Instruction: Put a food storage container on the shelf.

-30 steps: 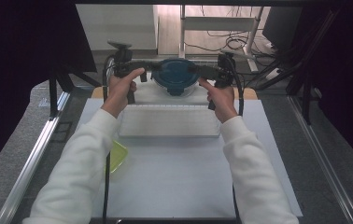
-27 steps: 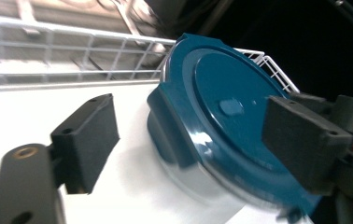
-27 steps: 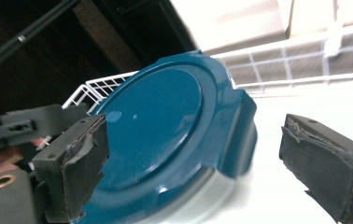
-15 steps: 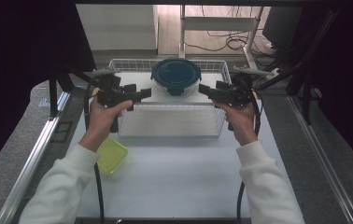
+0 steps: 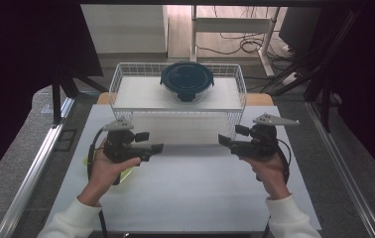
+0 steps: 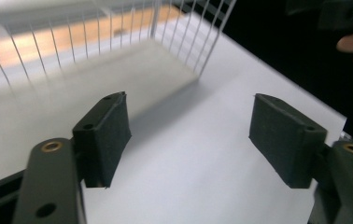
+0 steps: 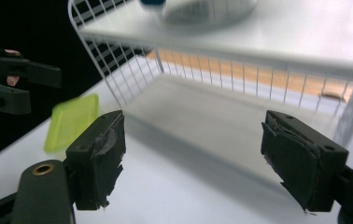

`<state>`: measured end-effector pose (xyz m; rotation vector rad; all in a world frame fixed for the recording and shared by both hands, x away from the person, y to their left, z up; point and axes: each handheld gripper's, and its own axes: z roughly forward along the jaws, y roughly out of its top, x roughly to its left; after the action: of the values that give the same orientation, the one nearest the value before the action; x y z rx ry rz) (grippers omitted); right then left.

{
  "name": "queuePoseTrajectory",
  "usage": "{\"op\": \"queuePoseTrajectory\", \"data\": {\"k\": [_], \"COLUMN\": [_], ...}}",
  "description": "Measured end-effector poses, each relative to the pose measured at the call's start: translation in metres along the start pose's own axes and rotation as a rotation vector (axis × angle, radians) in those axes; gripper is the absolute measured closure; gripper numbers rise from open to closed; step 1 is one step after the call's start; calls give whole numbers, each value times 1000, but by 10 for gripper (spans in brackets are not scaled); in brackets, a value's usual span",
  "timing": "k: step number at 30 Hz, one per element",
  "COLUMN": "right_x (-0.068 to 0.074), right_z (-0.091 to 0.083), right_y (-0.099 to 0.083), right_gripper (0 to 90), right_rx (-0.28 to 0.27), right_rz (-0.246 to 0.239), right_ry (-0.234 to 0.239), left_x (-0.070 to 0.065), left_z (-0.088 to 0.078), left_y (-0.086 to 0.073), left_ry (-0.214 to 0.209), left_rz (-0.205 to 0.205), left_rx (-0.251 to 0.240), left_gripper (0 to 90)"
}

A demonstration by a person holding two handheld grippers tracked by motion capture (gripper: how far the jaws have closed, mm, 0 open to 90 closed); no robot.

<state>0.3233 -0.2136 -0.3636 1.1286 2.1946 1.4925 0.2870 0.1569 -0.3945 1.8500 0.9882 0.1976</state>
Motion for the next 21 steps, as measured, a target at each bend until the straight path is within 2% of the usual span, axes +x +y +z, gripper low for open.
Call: {"op": "queuePoseTrajectory", "data": {"k": [2,11,14,18,21], "right_x": [0,-5,-1,2,1], "right_z": [-3,-3,1,5,11], "right_y": [-12,-63,-74,-85,-91], "right_gripper": [220,221,225,237,243], "right_rx": [14,100,137,159,180], "right_rz": [0,17,-9,-7,2], "right_ry": [2,11,9,26,26], "left_x": [-4,-23,-25,-24,-20], "left_z": [3,10,14,20,20], "left_y": [-11,-50,-61,-70,-75], "left_ry": [-21,54,90,107,106], "left_rz": [2,102,118,125,104], "left_rx": [19,86,106,148,161], "left_gripper": [262,241,236,236,238]}}
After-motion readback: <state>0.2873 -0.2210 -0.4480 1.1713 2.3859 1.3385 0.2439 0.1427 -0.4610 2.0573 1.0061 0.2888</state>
